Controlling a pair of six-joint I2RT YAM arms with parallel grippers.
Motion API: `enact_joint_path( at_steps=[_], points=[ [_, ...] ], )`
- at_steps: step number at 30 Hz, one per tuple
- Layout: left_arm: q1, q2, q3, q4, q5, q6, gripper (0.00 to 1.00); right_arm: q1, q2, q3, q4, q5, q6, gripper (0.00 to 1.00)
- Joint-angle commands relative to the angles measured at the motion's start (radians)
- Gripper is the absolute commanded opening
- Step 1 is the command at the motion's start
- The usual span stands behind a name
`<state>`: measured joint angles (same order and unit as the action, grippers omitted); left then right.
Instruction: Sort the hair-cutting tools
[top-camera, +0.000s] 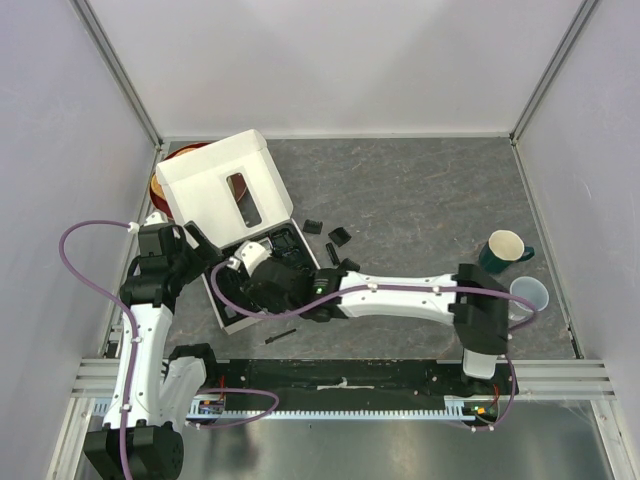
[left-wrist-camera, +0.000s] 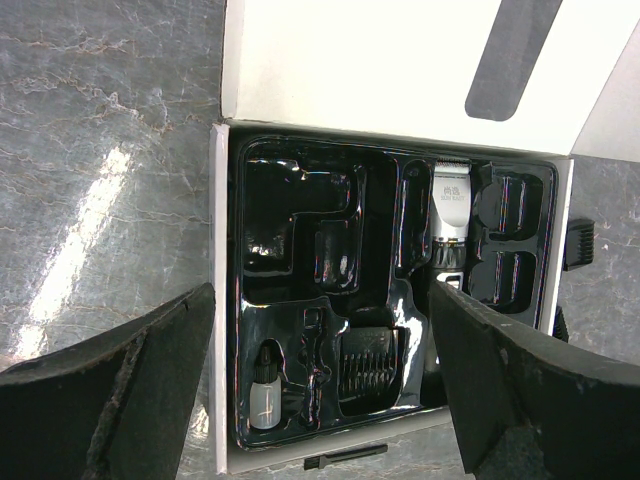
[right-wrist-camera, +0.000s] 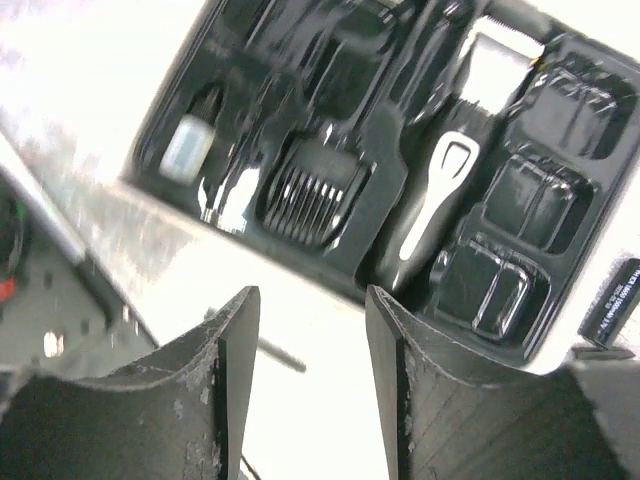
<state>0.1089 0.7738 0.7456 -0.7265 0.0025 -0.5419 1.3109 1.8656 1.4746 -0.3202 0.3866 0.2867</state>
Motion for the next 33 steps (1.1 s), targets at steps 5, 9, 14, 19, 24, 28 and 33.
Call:
enact_joint_path(
  at_steps=[5,9,14,19,24,28,33],
  points=[
    [0.000,-0.011,-0.003,0.024,-0.001,0.013,0.93,0.002,-0.111,-0.143,-0.167,-0.385,-0.368,0.57],
    [0.000,-0.016,-0.002,0.021,-0.024,0.013,0.93,0.002,-0.033,-0.126,-0.178,-0.414,-0.399,0.57],
    [0.000,-0.016,0.000,0.019,-0.030,0.011,0.93,0.004,0.084,-0.082,-0.175,-0.442,-0.434,0.57],
    [0.000,-0.007,0.001,0.016,-0.030,0.011,0.93,0.004,0.132,-0.036,-0.189,-0.488,-0.465,0.57],
    [0.000,-0.002,0.001,0.019,-0.027,0.011,0.93,0.004,0.158,-0.025,-0.201,-0.476,-0.483,0.57],
    [0.000,0.001,0.001,0.018,-0.027,0.013,0.93,0.004,0.185,-0.004,-0.226,-0.483,-0.492,0.57],
    [0.002,0.001,0.001,0.018,-0.029,0.013,0.93,0.004,0.225,0.033,-0.263,-0.471,-0.482,0.57]
  ],
)
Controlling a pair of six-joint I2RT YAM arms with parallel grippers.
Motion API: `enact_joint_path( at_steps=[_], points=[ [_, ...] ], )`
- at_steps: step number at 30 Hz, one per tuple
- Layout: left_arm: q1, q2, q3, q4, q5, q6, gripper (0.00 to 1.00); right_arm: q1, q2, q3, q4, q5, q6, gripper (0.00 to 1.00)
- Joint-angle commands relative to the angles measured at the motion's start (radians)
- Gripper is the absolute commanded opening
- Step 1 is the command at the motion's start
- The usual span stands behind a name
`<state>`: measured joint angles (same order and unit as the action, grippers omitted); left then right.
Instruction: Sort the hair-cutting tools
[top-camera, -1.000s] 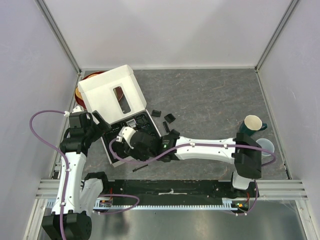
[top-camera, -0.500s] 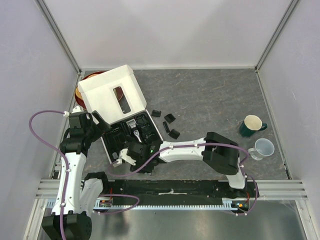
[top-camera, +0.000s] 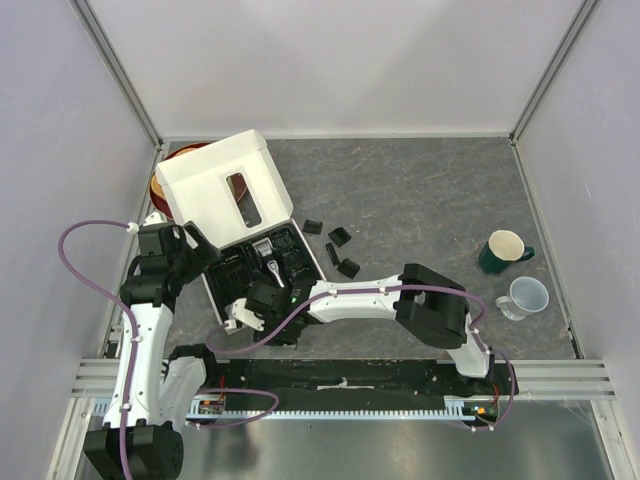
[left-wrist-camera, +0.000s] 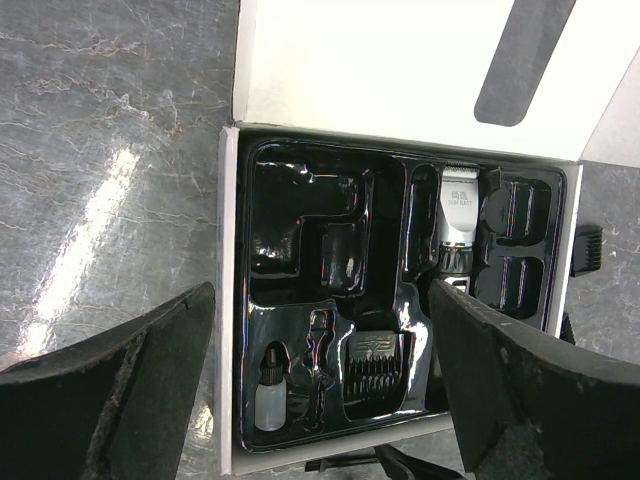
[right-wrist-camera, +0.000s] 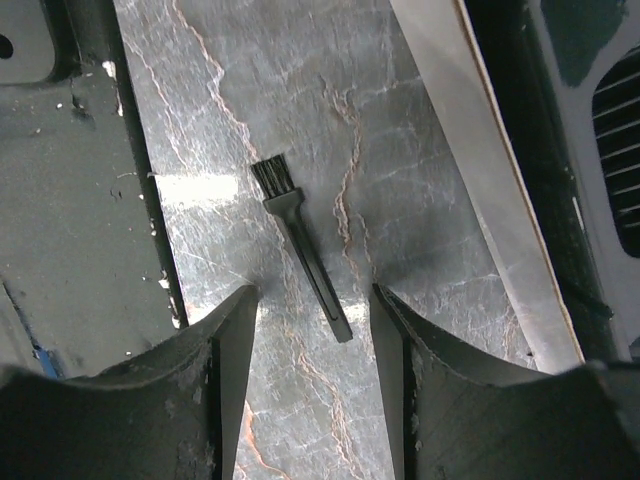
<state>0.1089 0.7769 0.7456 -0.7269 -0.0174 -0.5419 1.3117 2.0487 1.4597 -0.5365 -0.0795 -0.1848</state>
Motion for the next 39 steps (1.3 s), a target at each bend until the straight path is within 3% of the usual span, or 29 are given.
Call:
enact_joint_path(
  at_steps=[1,7,12,13,16,39],
  points=[
    [0.002,-0.002,0.001,0.017,-0.009,0.013,0.93,0.003,0.053,0.054,-0.052,-0.005,-0.005,0.54],
    [0.002,-0.002,0.001,0.017,-0.009,0.013,0.93,0.001,0.090,0.080,-0.118,-0.005,0.022,0.33],
    [0.002,-0.007,0.001,0.018,-0.009,0.013,0.93,0.003,0.070,0.059,-0.158,0.015,0.038,0.20],
    [0.003,-0.008,0.001,0.018,-0.009,0.013,0.93,0.003,0.058,0.053,-0.158,0.029,0.051,0.12],
    [0.002,-0.008,0.001,0.017,-0.009,0.011,0.93,0.000,0.022,0.028,-0.169,0.072,0.073,0.02],
    [0.002,-0.011,0.000,0.020,0.005,0.013,0.93,-0.080,-0.145,-0.059,-0.115,0.121,0.307,0.00]
  ],
)
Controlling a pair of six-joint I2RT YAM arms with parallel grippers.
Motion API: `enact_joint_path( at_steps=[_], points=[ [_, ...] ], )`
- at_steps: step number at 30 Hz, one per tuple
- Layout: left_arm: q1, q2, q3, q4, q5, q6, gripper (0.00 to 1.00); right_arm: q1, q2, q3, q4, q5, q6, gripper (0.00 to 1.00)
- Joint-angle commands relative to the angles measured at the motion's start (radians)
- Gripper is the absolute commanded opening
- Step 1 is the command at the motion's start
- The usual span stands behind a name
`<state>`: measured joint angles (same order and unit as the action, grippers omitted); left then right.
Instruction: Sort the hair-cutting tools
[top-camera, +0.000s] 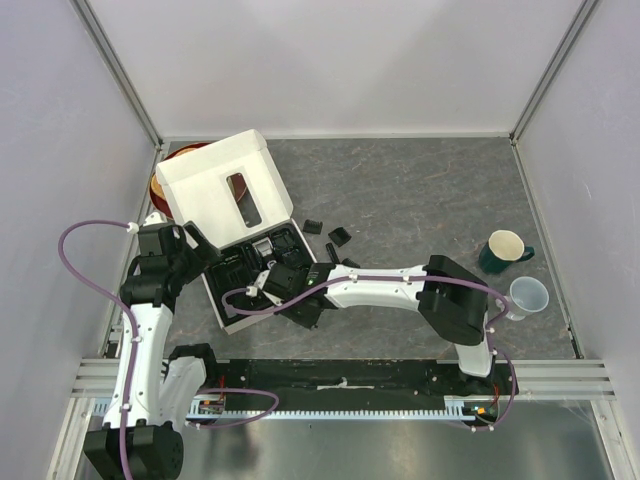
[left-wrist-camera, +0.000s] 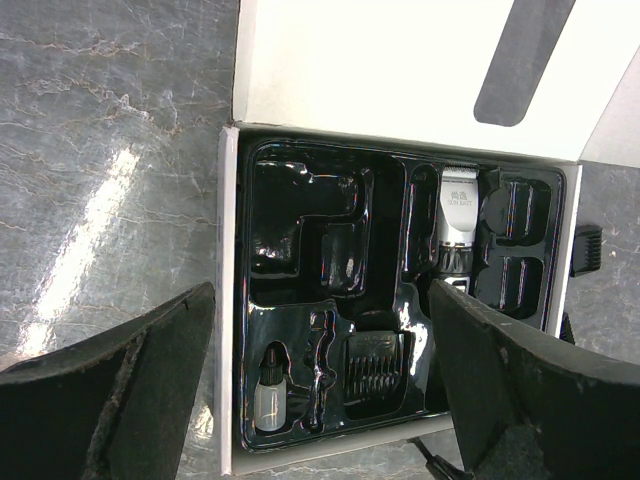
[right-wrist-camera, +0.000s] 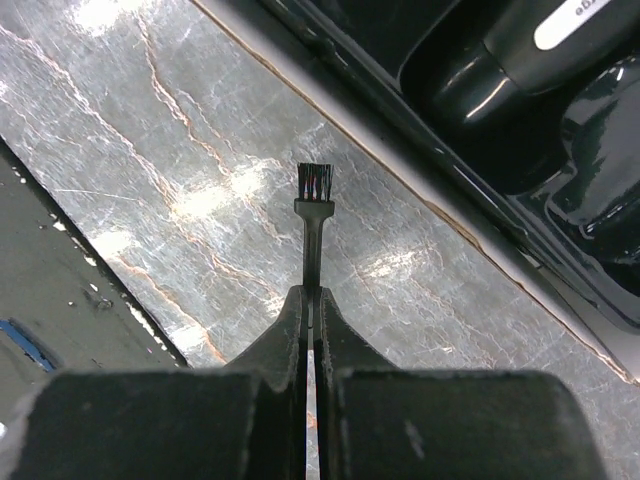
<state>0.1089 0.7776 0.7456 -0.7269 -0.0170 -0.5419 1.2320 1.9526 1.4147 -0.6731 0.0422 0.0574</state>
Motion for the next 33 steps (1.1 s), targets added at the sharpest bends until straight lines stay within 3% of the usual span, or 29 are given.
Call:
enact_joint_path(
  at_steps=[1,15,22,33],
  points=[
    [0.002,-0.012,0.000,0.021,0.005,0.013,0.93,-0.002,-0.052,-0.016,0.024,-0.004,0.073,0.00],
    [0.002,-0.014,0.000,0.021,-0.003,0.013,0.93,0.000,-0.231,-0.056,0.086,-0.219,0.053,0.00],
    [0.002,-0.008,0.000,0.020,0.002,0.011,0.93,0.000,-0.228,0.050,0.156,-0.162,0.148,0.00],
    [0.002,-0.009,0.000,0.020,-0.008,0.010,0.93,0.012,-0.051,0.202,0.334,-0.012,0.435,0.00]
  ],
)
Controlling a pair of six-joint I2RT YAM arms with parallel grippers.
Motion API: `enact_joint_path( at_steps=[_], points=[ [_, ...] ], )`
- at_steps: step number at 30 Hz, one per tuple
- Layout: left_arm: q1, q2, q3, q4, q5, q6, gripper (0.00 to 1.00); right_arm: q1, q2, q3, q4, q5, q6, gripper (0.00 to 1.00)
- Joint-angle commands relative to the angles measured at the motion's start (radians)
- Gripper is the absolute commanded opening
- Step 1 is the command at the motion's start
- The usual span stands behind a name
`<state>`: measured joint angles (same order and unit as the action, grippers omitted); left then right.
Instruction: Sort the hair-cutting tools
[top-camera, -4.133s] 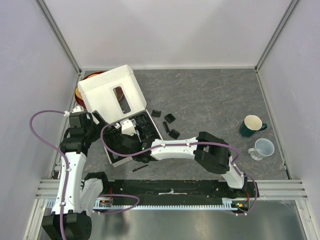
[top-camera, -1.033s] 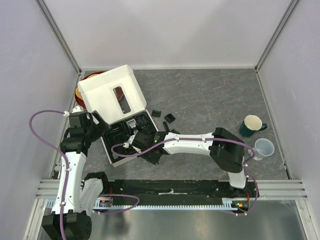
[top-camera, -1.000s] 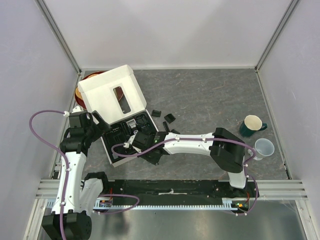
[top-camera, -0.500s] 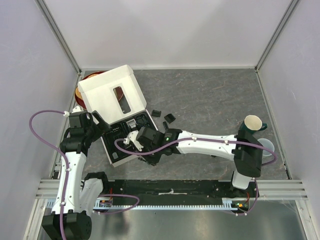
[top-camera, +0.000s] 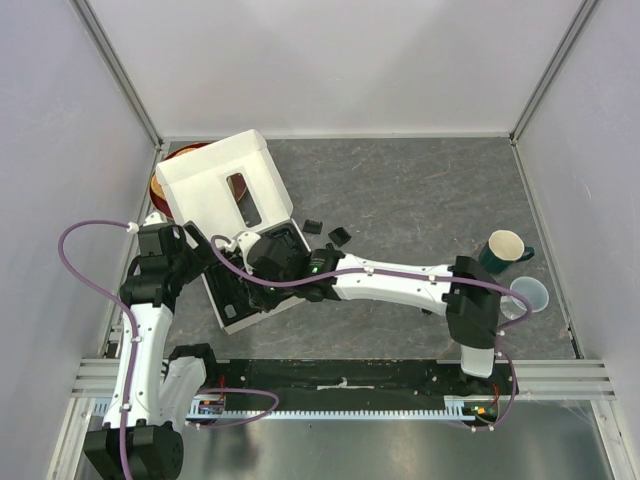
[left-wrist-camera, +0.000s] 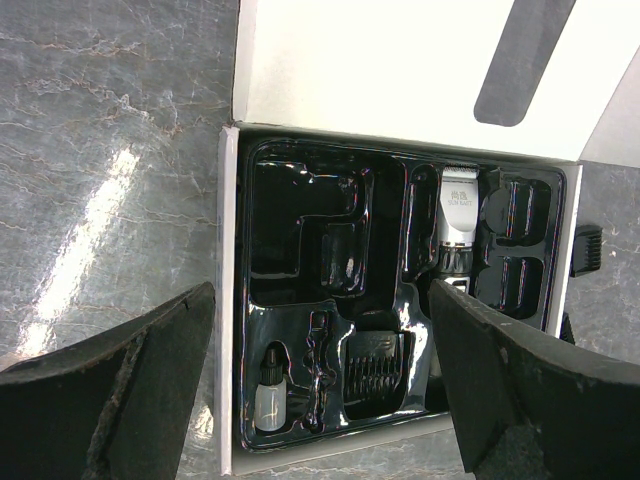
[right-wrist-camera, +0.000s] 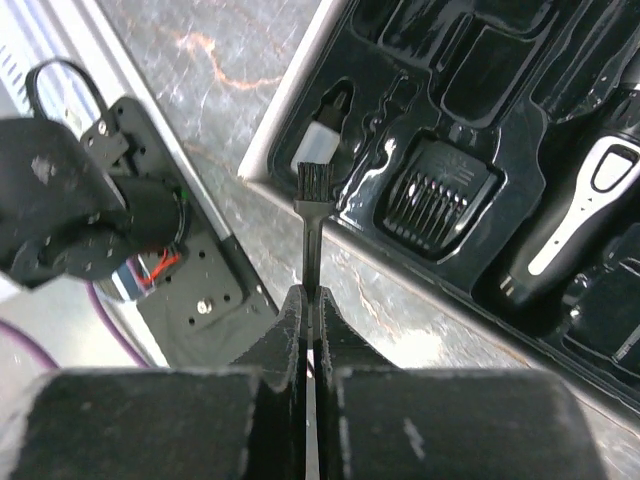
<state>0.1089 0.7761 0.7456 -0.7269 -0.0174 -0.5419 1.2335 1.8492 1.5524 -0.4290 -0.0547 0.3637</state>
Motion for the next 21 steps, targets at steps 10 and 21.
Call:
enact_joint_path(
  at_steps=[10,21],
  points=[
    [0.002,-0.005,0.005,0.001,-0.056,-0.007,0.93,0.012,0.177,0.156,0.062,0.213,0.303,0.00],
    [0.002,-0.003,0.009,-0.016,-0.119,-0.029,0.93,0.017,0.242,0.207,0.027,0.288,0.359,0.00]
  ],
)
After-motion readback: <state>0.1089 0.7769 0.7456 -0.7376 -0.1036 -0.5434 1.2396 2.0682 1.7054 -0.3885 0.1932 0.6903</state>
